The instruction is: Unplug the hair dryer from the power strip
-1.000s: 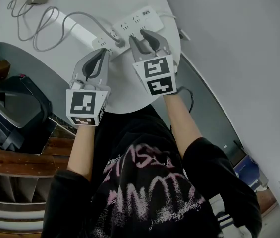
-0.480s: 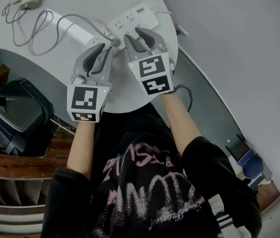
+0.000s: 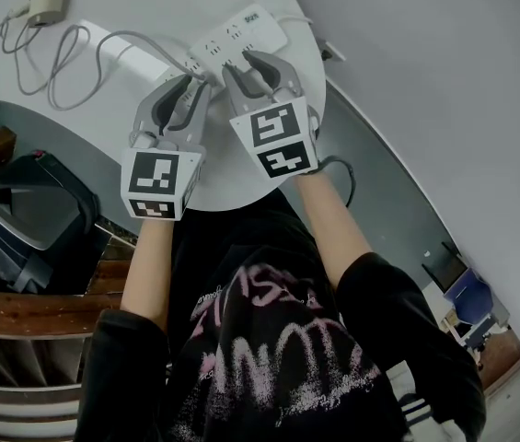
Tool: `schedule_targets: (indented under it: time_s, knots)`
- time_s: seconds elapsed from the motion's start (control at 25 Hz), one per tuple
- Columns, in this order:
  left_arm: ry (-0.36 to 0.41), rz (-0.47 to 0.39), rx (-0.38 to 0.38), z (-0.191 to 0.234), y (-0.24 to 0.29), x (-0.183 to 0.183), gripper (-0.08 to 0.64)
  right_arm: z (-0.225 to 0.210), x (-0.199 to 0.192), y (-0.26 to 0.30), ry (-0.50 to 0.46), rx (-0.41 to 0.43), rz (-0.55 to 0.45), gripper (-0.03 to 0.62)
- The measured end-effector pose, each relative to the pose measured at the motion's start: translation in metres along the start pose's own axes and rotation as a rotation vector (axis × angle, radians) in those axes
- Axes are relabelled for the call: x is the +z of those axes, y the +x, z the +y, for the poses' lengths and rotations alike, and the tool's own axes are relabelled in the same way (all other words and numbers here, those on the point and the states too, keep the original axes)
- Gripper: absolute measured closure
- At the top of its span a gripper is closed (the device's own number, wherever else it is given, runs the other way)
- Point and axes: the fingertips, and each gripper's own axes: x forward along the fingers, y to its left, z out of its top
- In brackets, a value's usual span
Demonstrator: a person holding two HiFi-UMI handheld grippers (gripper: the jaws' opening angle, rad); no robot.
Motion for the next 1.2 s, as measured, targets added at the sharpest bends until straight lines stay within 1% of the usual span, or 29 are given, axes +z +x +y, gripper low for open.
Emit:
schedule_targets:
  time_s: [0.24,0.32,0.88,1.2]
  knots:
    - [0.002,0.014,-0.011,-0.001,0.0055,-0.0009,0.479,0.0001,0.0,0.0004,0.003,0.004,-0.001,0.465]
    - [0.007,0.019,-0.018,-0.0026,0.0063,-0.0009,0.505,0.0001,0.0,0.0006,0.003,0.006,-0.001,0.465]
    - [0.022,0.022,-0.027,-0.0032,0.009,0.0005,0.499,0.0001,0.0007,0.0004,-0.001,0.003,0.0,0.465]
    - [0.037,0.025,-0.024,-0.0041,0.0066,0.0018,0.511,0.0005,0.0003,0.0005,-0.004,-0.001,0.009,0.465]
